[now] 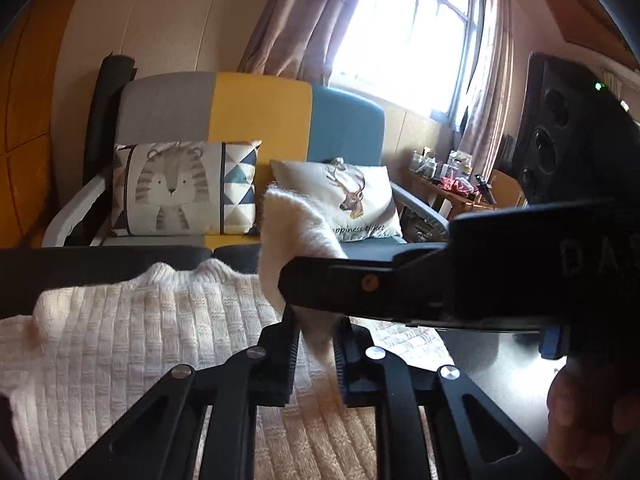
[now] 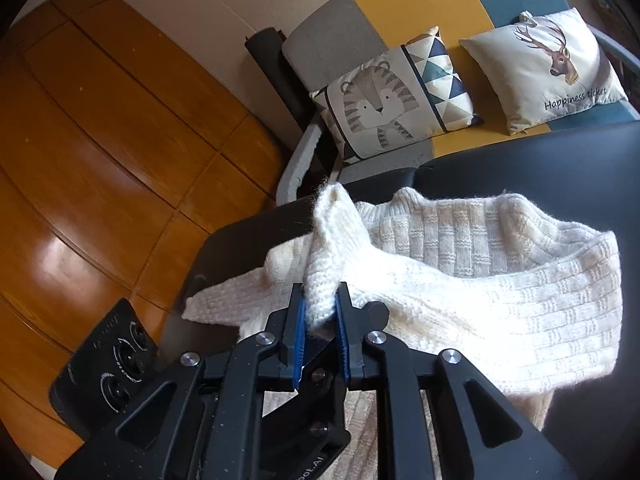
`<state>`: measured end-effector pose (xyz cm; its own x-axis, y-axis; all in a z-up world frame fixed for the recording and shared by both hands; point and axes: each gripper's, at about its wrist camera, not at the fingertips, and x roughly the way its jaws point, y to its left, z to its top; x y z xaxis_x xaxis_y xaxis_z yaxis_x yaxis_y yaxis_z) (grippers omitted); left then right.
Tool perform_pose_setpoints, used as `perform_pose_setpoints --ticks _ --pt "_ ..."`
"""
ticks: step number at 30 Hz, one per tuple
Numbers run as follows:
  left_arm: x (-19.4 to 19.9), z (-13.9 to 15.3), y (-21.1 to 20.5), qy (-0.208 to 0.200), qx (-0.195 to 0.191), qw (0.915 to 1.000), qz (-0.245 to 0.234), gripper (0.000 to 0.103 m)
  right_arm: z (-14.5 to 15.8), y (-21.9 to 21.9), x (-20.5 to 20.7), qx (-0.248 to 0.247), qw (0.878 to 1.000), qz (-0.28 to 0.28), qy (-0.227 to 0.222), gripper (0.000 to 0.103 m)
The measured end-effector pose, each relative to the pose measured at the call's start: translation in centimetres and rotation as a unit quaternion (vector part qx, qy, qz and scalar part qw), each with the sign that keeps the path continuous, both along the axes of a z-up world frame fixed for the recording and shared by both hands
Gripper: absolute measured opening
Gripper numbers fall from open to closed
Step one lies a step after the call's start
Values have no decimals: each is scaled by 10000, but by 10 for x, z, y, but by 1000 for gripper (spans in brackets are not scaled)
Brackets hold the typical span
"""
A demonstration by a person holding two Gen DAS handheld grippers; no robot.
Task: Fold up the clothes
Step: 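Carry the lifted sleeve with the right gripper across the sweater body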
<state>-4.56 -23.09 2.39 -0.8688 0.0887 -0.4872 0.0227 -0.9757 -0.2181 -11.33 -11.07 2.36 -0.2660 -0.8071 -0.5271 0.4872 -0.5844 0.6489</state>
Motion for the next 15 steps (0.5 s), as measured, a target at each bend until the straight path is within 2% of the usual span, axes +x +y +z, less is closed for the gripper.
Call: perform_pose_setpoints --ticks 2,6,7,11,13,15 --pt "-1 0 -3 48 54 10000 2 11 0 11 0 -217 9997 -94 -39 23" --pt "-3 0 -12 106 186 9997 74 10 -1 52 9 -616 9962 -596 172 53" --pt "-3 1 -15 116 222 9996 125 10 -3 65 13 -719 9941 -769 255 56" --pt "0 2 -31 260 374 9983 364 10 -32 99 38 -607 9899 -1247 277 55" --pt "1 4 -41 348 576 9967 462 10 -53 101 52 -367 9919 -1207 173 44" --pt "2 8 -49 404 704 9954 518 10 -77 90 58 12 9942 -1076 18 42"
